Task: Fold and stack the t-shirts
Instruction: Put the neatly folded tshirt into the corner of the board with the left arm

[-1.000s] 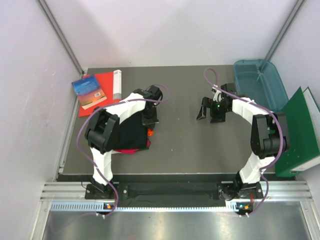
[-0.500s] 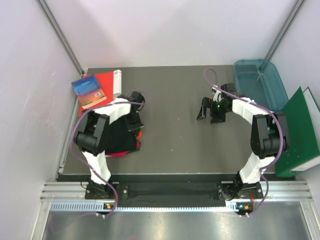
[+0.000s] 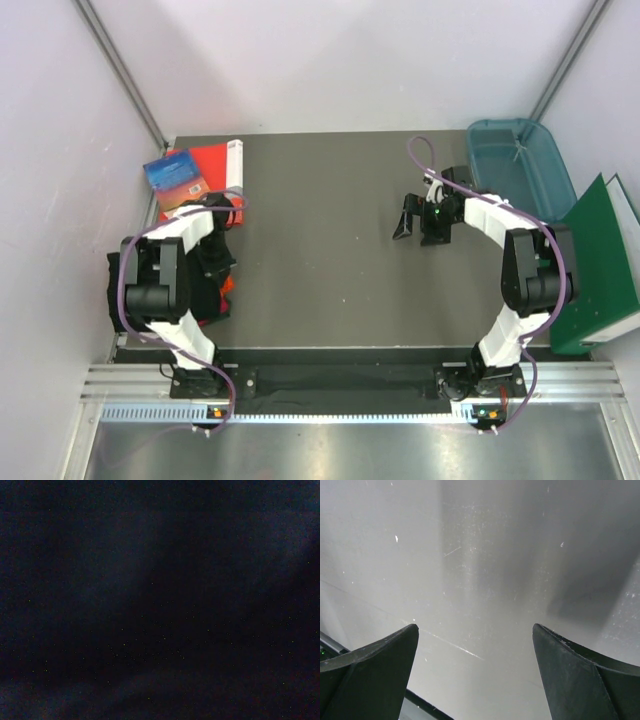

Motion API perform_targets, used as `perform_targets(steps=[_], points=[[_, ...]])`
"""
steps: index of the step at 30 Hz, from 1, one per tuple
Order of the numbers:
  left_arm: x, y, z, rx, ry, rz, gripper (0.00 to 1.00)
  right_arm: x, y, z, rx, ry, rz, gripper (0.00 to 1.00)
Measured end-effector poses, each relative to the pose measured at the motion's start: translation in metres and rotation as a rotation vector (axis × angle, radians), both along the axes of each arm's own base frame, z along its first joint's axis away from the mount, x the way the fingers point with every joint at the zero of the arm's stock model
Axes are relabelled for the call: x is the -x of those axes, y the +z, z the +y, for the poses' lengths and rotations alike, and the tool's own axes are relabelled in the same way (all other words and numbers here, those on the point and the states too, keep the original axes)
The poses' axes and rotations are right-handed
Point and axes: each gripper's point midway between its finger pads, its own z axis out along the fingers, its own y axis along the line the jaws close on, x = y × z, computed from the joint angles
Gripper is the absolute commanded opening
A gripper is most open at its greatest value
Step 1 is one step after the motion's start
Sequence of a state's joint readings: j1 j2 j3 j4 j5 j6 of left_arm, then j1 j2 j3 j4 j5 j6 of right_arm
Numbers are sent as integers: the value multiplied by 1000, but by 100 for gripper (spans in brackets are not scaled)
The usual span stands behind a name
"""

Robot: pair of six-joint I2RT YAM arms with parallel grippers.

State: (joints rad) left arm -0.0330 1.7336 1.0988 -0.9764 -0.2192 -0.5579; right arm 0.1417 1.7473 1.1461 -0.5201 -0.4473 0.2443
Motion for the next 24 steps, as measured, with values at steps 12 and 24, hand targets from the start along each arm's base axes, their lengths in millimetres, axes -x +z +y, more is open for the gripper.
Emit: perform_targets(steps=[12, 24], points=[[56, 18, 32, -26, 149, 61, 0, -4, -1, 1, 0, 0, 1, 96], [20, 65, 22, 72, 71, -177, 99, -4, -1, 0, 5, -2, -2, 97]])
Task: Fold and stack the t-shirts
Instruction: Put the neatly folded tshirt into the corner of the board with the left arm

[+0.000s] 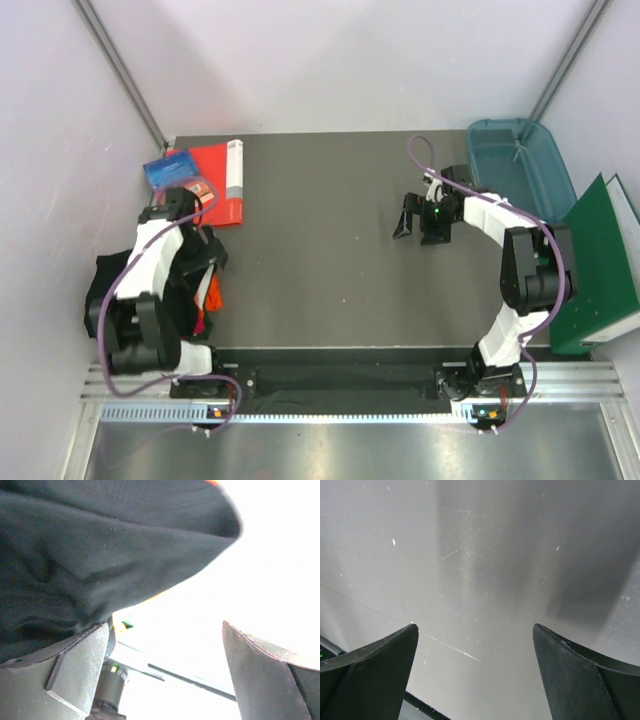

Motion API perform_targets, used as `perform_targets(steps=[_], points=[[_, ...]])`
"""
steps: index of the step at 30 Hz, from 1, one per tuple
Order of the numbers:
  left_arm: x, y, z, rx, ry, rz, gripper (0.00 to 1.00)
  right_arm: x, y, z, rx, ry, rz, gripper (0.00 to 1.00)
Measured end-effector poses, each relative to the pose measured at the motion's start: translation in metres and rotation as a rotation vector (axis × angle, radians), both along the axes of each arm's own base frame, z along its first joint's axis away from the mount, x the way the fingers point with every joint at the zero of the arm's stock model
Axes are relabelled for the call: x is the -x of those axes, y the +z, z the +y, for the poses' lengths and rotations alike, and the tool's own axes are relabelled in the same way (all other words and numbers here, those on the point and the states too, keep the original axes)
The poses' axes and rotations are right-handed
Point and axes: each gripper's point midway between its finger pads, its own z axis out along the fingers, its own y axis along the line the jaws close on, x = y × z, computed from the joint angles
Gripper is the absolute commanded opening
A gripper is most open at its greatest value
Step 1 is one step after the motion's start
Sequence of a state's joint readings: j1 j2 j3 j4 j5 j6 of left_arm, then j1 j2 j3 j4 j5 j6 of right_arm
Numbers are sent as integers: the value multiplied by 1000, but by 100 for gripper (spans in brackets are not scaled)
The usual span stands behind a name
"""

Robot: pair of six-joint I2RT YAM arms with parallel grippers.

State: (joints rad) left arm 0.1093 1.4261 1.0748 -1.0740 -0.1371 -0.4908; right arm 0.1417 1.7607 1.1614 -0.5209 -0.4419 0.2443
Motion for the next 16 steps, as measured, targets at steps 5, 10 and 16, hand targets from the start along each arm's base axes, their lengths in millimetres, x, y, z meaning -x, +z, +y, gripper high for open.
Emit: perform_targets(steps=[5, 10, 16], points=[[-33, 56, -16, 58, -106, -287, 99, -2, 2, -4, 23, -14, -16, 98], [-57, 56, -51, 136, -256, -308, 99, -9, 8, -7, 39, -27, -40, 100], [-79, 21, -112, 208, -454, -195, 99, -12, 15, -12, 62, -50, -64, 100]])
